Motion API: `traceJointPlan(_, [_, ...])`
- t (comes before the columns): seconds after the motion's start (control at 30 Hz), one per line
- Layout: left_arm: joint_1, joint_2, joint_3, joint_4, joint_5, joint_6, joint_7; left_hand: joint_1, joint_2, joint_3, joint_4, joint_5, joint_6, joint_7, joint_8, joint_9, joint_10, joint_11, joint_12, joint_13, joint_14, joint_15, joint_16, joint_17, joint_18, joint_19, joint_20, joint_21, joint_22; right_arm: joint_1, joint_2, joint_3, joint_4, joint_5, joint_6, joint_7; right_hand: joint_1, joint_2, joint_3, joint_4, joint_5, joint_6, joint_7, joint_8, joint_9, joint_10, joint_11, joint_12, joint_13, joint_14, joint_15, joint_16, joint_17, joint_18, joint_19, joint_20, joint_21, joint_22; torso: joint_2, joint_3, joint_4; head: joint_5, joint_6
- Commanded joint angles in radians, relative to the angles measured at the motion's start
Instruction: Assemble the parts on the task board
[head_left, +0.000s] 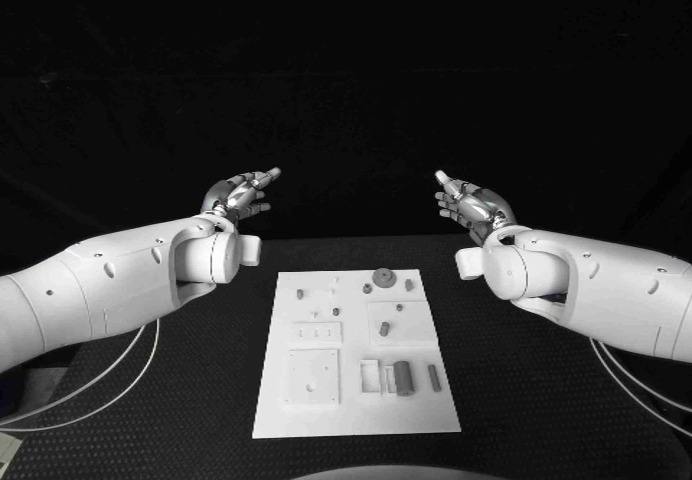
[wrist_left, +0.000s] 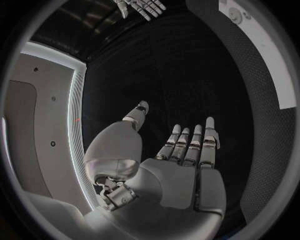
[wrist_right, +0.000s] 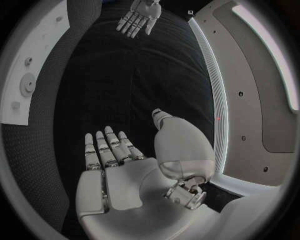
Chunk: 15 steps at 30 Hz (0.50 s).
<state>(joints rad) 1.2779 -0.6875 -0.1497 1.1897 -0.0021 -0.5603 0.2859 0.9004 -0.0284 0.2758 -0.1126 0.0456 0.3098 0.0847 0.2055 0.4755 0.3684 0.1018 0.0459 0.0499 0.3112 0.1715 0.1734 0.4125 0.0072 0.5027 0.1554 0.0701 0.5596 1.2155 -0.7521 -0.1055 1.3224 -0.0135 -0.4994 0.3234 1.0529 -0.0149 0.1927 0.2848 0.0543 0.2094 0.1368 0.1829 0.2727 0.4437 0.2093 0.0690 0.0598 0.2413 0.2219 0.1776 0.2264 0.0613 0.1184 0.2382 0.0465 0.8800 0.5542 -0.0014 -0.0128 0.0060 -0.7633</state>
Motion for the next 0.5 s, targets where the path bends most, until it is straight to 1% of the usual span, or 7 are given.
traceJointPlan(0.03, [0.022,0.013,-0.012,-0.040,-0.018,0.139,-0.118,0.007,0.000,0.004,0.000,0.003,0.004,-0.001,0.003,0.001,0.006,0.001,0.003,0.001,0.005,-0.001,0.003,0.002,-0.007,0.004,0.001,0.006,0.002,0.028,0.008,-0.017,-0.045,-0.039,0.233,-0.134,0.017,0.001,-0.001,0.005,0.006,0.009,0.092,0.008,0.006,0.015,0.004,0.006,0.002,0.014,0.004,0.010,0.009,0.019,0.002,0.008,0.004,0.018,0.001,-0.0002,-0.0010,0.000,-0.003])
traceJointPlan(0.17, [0.036,0.019,-0.021,-0.064,-0.019,0.160,-0.138,0.008,0.001,0.005,0.001,0.003,0.008,0.002,0.007,0.006,0.011,0.003,0.004,0.002,0.013,0.000,0.009,0.011,-0.007,0.005,0.000,0.007,0.003,0.054,0.012,-0.033,-0.085,-0.047,0.302,-0.177,0.053,0.005,-0.014,0.002,0.006,0.023,0.100,0.023,0.018,0.046,0.014,0.017,0.005,0.043,0.019,0.032,0.029,0.019,0.014,0.015,0.009,0.058,0.001,-0.0002,-0.0010,0.000,-0.003])
traceJointPlan(0.37, [0.038,0.020,-0.022,-0.066,-0.019,0.161,-0.139,0.018,0.003,0.007,0.001,0.003,0.044,0.025,0.031,0.041,0.065,0.017,0.015,0.010,0.050,0.004,0.035,0.049,-0.007,0.014,-0.005,0.013,0.009,0.074,0.016,-0.046,-0.115,-0.053,0.354,-0.210,0.159,0.012,-0.064,-0.016,0.005,0.083,0.117,0.076,0.063,0.139,0.031,0.049,0.015,0.160,0.037,0.114,0.099,0.033,0.058,0.013,0.022,0.187,0.001,-0.0002,-0.0010,0.000,-0.003])
traceJointPlan(0.4, [0.038,0.020,-0.022,-0.066,-0.019,0.161,-0.139,0.025,0.005,0.009,-0.003,0.003,0.067,0.034,0.045,0.062,0.096,0.022,0.022,0.014,0.065,0.005,0.044,0.063,-0.007,0.018,-0.007,0.015,0.011,0.075,0.016,-0.046,-0.116,-0.053,0.355,-0.210,0.191,0.006,-0.066,-0.025,0.006,0.117,0.121,0.101,0.086,0.159,0.034,0.058,0.016,0.192,0.039,0.133,0.112,0.040,0.084,0.012,0.030,0.250,0.001,-0.0002,-0.0010,0.000,-0.003])
traceJointPlan(0.43, [0.041,0.010,-0.023,-0.059,-0.022,0.204,-0.139,0.044,0.009,0.016,-0.015,0.004,0.110,0.053,0.069,0.086,0.164,0.032,0.039,0.025,0.103,0.009,0.067,0.093,-0.006,0.030,-0.012,0.022,0.015,0.077,0.030,-0.046,-0.153,-0.332,0.275,-0.202,0.233,0.002,-0.069,-0.038,0.005,0.169,0.126,0.139,0.120,0.189,0.038,0.071,0.019,0.224,0.047,0.148,0.117,0.050,0.121,0.010,0.039,0.339,0.000,0.0000,-0.0017,0.012,0.011])
traceJointPlan(0.47, [0.041,0.009,-0.023,-0.058,-0.026,0.209,-0.137,0.057,0.012,0.023,-0.024,0.005,0.130,0.065,0.078,0.088,0.222,0.038,0.054,0.034,0.128,0.014,0.081,0.102,-0.003,0.046,-0.018,0.030,0.019,0.077,0.032,-0.046,-0.157,-0.370,0.263,-0.202,0.263,-0.001,-0.069,-0.052,0.005,0.200,0.129,0.157,0.131,0.216,0.041,0.084,0.022,0.252,0.050,0.161,0.121,0.060,0.164,0.007,0.052,0.430,0.000,0.0000,-0.0018,0.012,0.012])
traceJointPlan(0.5, [0.041,0.006,-0.024,-0.056,-0.034,0.212,-0.138,0.071,0.014,0.031,-0.032,0.005,0.152,0.075,0.088,0.091,0.255,0.047,0.066,0.040,0.158,0.019,0.098,0.108,0.002,0.069,-0.025,0.041,0.023,0.077,0.034,-0.046,-0.163,-0.401,0.254,-0.201,0.290,-0.003,-0.071,-0.065,0.005,0.218,0.128,0.164,0.132,0.238,0.041,0.092,0.024,0.272,0.050,0.169,0.124,0.070,0.191,0.006,0.057,0.441,0.000,0.0000,-0.0018,0.012,0.012])
